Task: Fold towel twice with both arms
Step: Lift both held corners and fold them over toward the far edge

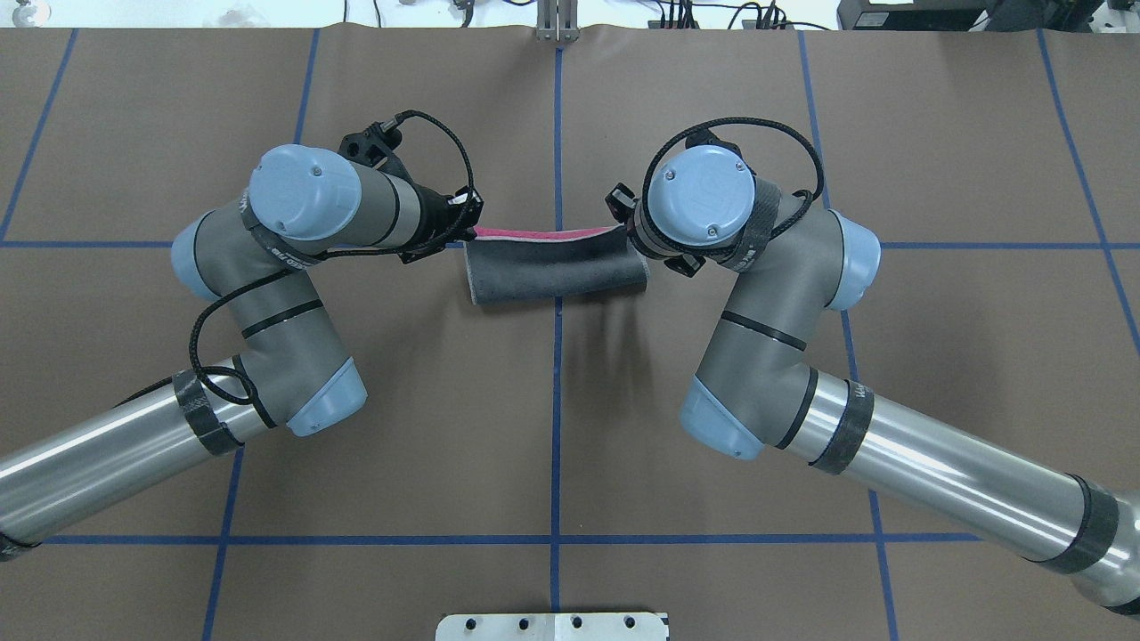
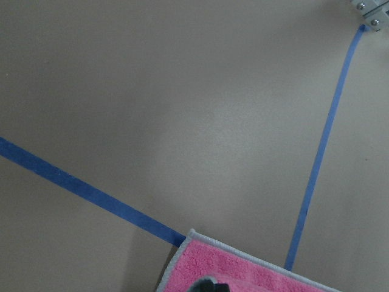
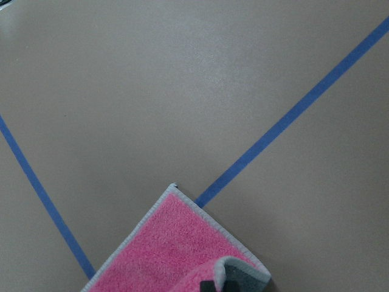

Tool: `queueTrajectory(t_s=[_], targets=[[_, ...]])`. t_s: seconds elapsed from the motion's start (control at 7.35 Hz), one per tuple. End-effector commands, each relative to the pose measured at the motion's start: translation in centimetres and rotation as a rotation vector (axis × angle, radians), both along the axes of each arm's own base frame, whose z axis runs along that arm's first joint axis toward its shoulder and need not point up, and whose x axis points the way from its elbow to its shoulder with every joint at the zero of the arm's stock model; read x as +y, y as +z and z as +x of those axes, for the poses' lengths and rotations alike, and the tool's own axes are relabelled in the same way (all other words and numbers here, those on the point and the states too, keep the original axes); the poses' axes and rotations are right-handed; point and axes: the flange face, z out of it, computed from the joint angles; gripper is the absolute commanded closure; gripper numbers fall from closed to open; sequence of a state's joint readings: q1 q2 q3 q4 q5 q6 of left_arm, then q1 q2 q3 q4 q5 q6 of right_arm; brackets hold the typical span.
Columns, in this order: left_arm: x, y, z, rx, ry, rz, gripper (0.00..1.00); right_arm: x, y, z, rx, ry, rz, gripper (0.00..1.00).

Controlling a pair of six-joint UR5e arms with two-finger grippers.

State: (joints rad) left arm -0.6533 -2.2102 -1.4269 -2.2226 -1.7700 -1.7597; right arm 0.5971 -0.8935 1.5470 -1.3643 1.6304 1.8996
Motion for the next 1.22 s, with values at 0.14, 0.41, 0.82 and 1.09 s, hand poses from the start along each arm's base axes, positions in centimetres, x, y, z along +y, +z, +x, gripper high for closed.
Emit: queueTrajectory(t_s=[0.14,0.41,0.82,1.09], targets=[[-4.9,0.7,-0.2,-0.038,-0.058,-0.044,0.60,-0.1,-0.1,0.2,0.000,-0.016,0.009,0.54],[-6.2,0.3,-1.4,-0.037,-0.072,-0.033,0.01,-1.0,-0.3,1.3,0.007,-0.063,0.037,0.34],[-4.3,-0.4,-1.3,0.004,0.089,-0.025,0.00,-4.4,1.1,6.0,0.040,-0.189,0.097,0.00],[-2.1,0.9,-2.2,-0.006,0.145,0.040,0.00,-7.6,4.6,12.1,0.065,-0.325,0.144,0.00]])
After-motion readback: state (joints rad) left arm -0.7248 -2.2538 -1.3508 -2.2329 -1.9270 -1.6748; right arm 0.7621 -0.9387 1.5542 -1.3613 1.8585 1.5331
